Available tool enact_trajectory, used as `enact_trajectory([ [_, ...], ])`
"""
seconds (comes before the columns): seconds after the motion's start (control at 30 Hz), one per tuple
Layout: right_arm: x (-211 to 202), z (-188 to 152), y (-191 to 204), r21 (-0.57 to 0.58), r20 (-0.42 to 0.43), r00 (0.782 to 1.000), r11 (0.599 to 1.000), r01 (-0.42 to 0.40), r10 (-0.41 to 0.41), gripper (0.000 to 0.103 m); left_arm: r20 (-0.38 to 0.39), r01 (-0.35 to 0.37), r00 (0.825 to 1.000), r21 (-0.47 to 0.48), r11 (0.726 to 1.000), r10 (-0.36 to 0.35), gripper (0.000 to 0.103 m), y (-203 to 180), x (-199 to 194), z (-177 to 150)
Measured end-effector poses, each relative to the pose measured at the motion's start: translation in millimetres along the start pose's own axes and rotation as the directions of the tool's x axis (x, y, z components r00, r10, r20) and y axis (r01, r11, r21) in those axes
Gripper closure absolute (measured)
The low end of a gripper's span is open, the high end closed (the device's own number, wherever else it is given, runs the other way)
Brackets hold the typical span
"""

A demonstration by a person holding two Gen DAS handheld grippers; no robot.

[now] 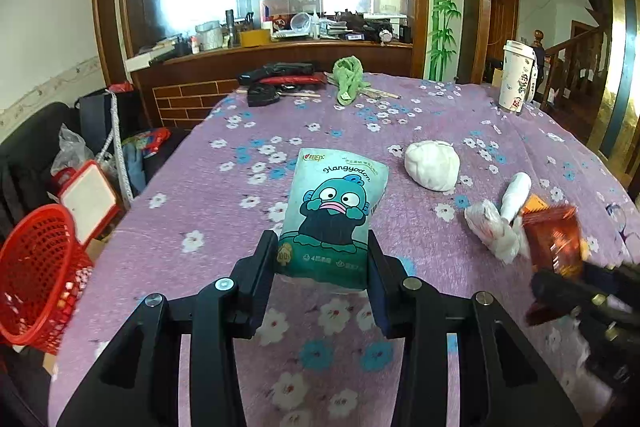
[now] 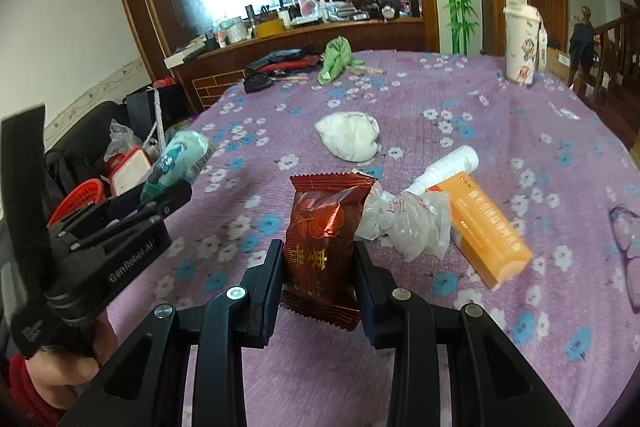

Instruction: Collect trash

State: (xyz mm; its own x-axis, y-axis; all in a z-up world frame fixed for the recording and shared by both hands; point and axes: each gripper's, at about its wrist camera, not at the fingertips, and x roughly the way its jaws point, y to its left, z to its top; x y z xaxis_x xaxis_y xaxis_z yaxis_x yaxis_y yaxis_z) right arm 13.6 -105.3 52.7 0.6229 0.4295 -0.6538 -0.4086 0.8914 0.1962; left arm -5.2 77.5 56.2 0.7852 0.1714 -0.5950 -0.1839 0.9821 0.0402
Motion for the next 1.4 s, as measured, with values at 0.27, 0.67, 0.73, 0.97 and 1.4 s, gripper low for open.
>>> enact_trajectory([
  [0.27,-19.6,-4.2,21.0,-0.003,-0.002,0.999,0.999,-0.040,0.040,0.067,0.082,-0.058,0.995,0.026,0.998,0.056,0.062,16.7,-49.4,-13.0],
  [0.67,-25.2,-4.0,64.1,-0.057,-0.019,0.997,0.996,-0.076,0.075,0.067,0.133,-0.088,0.987,-0.007,0.996,0.088,0.061,50.1,-86.5,-24.4],
  [0.73,-26.3,-2.5,69.6,-0.066,-0.019,0.997,0.995,-0.076,0.075,0.067,0.138,-0.087,0.986,-0.020,0.996,0.089,0.061,55.6,-89.7,-24.7],
  [0.97,-26.4,1.6,91.0,-0.093,-0.022,0.997,0.992,-0.082,0.080,0.067,0.136,-0.073,0.988,-0.057,0.996,0.080,0.061,76.2,-93.2,-26.6],
  [1.4,-23.6,-0.3,78.0,-0.051,-0.034,0.995,0.994,-0.099,0.097,0.067,-0.107,0.197,0.969,-0.215,0.957,-0.223,0.046,139.6,-51.0,-28.9],
])
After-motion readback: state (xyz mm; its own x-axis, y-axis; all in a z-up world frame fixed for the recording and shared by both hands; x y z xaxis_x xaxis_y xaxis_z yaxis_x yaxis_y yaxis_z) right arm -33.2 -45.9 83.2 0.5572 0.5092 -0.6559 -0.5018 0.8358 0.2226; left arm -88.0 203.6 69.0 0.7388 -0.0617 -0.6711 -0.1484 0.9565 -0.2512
